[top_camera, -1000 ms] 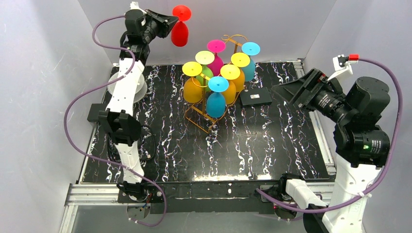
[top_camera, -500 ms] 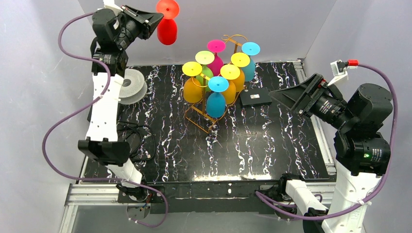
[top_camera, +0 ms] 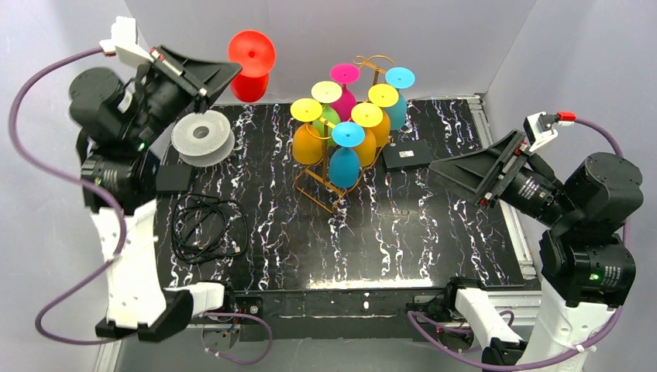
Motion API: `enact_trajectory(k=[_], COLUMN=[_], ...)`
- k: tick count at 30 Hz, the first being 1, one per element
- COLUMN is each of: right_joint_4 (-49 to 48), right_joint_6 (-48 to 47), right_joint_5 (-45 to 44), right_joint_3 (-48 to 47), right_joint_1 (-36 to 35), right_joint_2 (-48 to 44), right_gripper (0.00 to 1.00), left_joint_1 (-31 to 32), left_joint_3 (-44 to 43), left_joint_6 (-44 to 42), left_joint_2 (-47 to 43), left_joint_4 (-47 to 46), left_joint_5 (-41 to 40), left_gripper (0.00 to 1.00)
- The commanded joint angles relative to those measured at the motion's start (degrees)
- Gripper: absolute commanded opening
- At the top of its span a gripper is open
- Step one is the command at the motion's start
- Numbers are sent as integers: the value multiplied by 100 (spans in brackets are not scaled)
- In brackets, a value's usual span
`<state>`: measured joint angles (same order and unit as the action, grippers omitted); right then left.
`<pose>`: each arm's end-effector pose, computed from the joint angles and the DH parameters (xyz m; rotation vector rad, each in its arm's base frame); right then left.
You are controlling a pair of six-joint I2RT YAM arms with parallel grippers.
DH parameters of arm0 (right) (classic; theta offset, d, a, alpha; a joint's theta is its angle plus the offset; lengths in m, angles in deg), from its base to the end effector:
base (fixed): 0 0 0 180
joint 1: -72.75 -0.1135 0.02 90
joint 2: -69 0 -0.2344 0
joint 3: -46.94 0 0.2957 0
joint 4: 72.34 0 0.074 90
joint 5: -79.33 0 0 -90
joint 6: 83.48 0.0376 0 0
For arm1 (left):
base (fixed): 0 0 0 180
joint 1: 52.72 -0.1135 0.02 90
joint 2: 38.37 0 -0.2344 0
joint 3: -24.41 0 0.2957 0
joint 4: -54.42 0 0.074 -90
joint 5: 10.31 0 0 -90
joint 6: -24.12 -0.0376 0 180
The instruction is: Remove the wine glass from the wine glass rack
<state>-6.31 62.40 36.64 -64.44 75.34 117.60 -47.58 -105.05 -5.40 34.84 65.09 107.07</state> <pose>0.1007 0.0231 0.5466 0.2112 1.7842 1.3534 0.1894 -0.0344 0.6605 0.0522 0.9484 -1.2496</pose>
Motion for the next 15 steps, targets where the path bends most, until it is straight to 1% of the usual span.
enact_trajectory(k=[1, 3, 6, 8, 10, 15], right_joint_4=[16, 250, 883, 1054, 1032, 632], right_joint_6=[709, 871, 888, 963, 1195, 1864], right_joint_5=[422, 557, 750, 848, 911, 1093], right_joint_3=[-203, -294, -526, -537, -485, -341], right_joint_1=[-13, -17, -17, -14, -19, -26], right_joint_2=[-94, -44, 140, 182, 198, 281], right_gripper=[98, 98, 98, 98, 98, 98], left_joint_1=[-6, -12, -12, -13, -12, -13], left_joint_3=[129, 174, 226, 246, 288, 275], left_joint_6=[-240, -271, -334, -362, -333, -164], left_joint_2=[-646, -851, -1099, -1213, -1306, -1369], left_joint_4=[216, 415, 644, 770, 835, 815], left_joint_5=[493, 593, 748, 859, 955, 1321], left_gripper=[0, 0, 0, 0, 0, 0])
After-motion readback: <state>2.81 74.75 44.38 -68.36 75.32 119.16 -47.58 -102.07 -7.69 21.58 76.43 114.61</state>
